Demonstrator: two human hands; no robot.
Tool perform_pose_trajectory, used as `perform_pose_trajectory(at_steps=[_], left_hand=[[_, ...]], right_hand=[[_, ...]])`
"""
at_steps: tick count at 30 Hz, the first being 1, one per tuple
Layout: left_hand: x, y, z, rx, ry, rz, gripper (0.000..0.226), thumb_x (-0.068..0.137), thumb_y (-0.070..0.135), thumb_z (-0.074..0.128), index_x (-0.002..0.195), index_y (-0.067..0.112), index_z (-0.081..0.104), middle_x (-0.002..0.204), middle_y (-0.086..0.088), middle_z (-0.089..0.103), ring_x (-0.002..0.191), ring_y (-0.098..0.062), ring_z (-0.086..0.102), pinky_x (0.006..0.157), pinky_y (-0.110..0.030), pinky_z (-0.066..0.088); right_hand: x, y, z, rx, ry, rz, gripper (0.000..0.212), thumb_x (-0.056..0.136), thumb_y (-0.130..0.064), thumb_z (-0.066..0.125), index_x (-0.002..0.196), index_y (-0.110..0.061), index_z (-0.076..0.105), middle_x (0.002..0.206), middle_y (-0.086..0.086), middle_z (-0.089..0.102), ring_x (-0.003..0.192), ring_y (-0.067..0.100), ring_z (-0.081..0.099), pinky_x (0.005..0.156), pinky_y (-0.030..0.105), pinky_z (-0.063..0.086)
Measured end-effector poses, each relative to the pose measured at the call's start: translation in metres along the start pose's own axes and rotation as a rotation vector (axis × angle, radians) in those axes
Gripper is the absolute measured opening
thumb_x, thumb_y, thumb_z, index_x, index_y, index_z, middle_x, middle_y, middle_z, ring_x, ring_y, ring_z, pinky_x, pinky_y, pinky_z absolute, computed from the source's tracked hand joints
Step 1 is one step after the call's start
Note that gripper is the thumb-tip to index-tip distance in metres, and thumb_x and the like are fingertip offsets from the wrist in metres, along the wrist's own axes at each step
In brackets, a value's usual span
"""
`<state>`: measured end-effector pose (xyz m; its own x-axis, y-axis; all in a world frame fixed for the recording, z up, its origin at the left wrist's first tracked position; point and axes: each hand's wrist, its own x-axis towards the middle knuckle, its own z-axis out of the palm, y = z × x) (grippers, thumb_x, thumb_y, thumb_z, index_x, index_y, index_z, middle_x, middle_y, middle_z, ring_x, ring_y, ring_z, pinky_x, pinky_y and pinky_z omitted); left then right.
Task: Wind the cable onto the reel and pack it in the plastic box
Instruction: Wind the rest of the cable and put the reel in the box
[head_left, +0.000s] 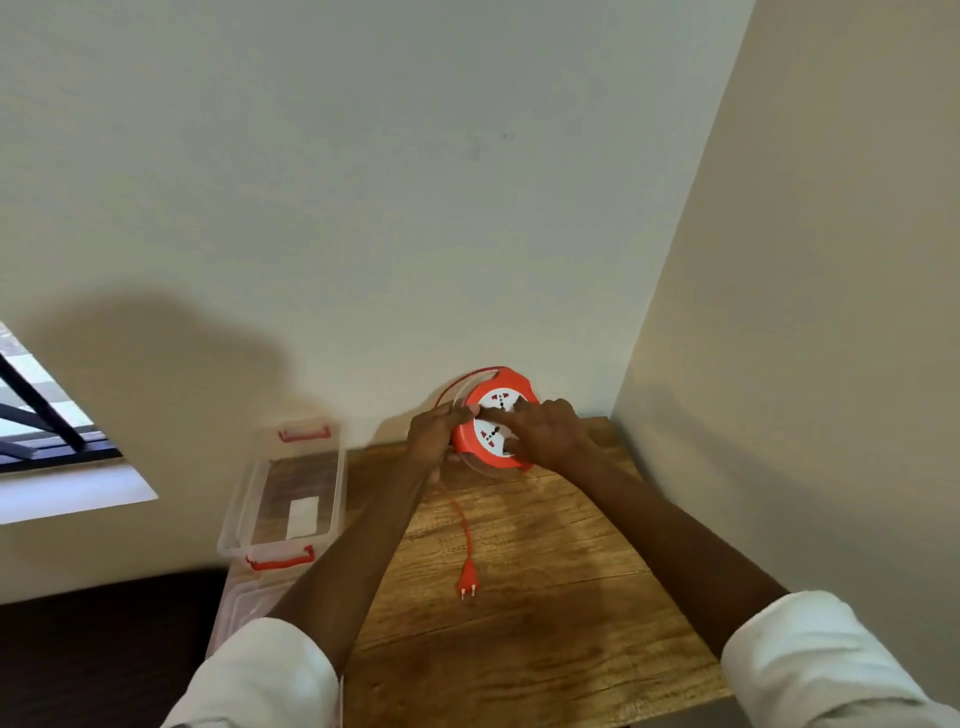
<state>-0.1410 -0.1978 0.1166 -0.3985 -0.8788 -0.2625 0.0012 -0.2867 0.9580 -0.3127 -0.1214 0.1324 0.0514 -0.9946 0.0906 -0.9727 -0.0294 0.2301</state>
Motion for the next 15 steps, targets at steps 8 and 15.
perform_pose_trajectory(at_steps=[8, 15], left_hand=[[-0.032, -0.042, 0.050, -0.310, 0.137, 0.113, 0.027, 0.093, 0.025, 0.070, 0.120, 0.027, 0.068, 0.118, -0.004, 0.073, 0.110, -0.027, 0.069, 0.096, -0.048, 0.057], [-0.024, -0.035, 0.039, -0.163, 0.099, 0.157, 0.041, 0.089, 0.031, 0.074, 0.128, 0.020, 0.066, 0.118, -0.004, 0.073, 0.103, -0.022, 0.072, 0.089, -0.044, 0.061]], right_hand=[[0.014, -0.029, -0.006, 1.247, 0.118, 0.890, 0.071, 0.081, -0.054, 0.073, 0.141, -0.023, 0.050, 0.140, 0.008, 0.060, 0.122, 0.032, 0.059, 0.098, 0.041, 0.050], [0.008, -0.028, -0.003, 1.814, 0.054, 1.095, 0.057, 0.087, -0.049, 0.073, 0.126, -0.011, 0.057, 0.112, 0.012, 0.073, 0.079, 0.024, 0.072, 0.053, 0.026, 0.054]])
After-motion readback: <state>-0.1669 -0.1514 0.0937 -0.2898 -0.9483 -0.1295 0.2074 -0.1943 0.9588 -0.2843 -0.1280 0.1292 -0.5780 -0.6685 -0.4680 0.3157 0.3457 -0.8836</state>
